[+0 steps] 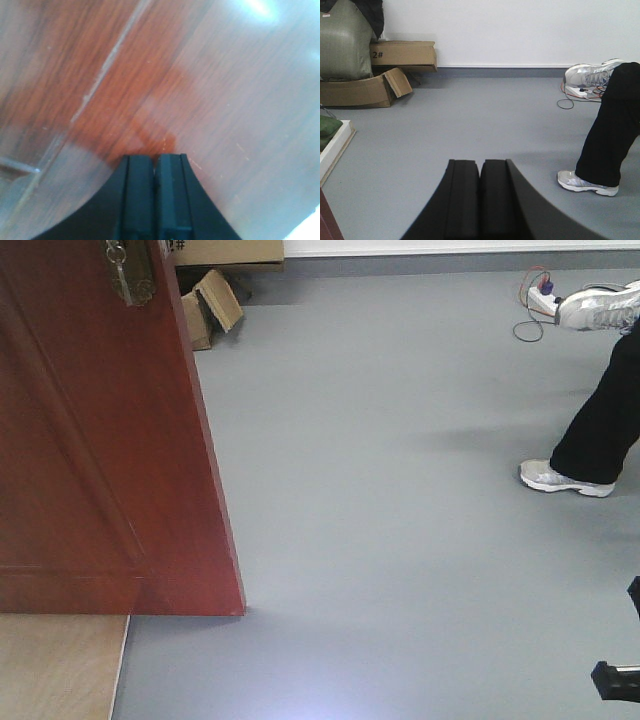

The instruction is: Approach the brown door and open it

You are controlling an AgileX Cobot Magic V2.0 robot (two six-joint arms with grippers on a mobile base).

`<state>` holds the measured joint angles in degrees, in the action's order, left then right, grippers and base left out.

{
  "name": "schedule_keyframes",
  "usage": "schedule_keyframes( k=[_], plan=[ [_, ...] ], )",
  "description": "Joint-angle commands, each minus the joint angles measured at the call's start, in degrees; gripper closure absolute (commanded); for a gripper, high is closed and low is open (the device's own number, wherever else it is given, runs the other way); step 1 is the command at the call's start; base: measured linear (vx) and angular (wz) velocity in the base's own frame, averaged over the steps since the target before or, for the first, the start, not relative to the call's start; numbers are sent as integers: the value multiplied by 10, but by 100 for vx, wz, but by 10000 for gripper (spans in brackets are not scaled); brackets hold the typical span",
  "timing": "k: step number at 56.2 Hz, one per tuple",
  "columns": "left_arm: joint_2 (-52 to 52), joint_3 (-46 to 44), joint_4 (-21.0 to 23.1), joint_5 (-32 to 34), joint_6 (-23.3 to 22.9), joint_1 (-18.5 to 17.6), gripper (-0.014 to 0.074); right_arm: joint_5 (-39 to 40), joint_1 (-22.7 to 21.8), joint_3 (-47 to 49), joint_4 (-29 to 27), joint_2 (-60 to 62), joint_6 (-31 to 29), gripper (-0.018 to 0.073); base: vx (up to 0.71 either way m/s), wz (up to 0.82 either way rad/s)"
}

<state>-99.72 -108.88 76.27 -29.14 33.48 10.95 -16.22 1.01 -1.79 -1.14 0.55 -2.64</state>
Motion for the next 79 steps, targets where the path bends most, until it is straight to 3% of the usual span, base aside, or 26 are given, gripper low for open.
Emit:
schedule_keyframes(
  k=[1,68,74,79],
  plan=[
    [28,-18,24,15,2,-5,600,47,-1,-2,4,7,-3,559,16,1],
    [11,-18,24,19,1,-5,600,47,-1,-2,4,7,-3,559,3,2],
    [33,-8,-19,8,3,-8,600,47,-1,-2,4,7,-3,559,0,0],
    [71,22,-95,17,-3,-16,600,47,-1,-2,4,7,-3,559,0,0]
  ],
)
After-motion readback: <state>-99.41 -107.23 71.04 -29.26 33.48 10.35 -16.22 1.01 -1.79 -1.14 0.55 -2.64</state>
